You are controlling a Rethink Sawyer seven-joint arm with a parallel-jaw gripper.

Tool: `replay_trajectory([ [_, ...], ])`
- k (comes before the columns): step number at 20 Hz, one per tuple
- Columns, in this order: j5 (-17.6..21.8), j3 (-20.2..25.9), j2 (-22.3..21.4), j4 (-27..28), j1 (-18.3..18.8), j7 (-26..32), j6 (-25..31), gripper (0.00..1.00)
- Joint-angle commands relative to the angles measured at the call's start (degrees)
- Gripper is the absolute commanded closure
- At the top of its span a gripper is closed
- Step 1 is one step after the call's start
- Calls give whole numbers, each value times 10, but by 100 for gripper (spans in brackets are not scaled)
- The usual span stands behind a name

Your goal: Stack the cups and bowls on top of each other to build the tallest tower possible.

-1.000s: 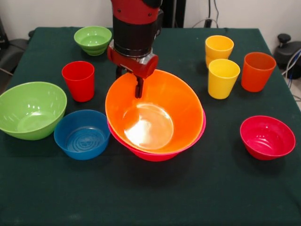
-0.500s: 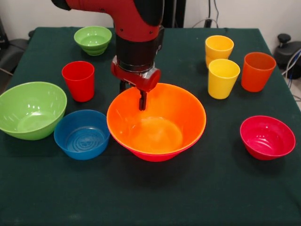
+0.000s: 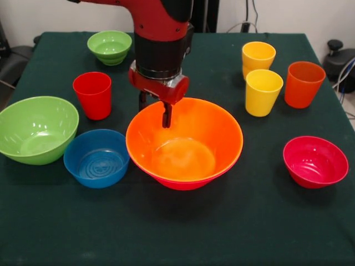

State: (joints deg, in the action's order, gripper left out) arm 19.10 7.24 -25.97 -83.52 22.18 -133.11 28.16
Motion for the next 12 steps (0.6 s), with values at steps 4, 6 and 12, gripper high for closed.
replay_trajectory([
  [4,1,53,-88,-62,-1,49,30,0],
  [6,-5,53,-105,-75,-3,45,37,0],
  [12,-6,48,-106,-74,-6,38,42,0],
])
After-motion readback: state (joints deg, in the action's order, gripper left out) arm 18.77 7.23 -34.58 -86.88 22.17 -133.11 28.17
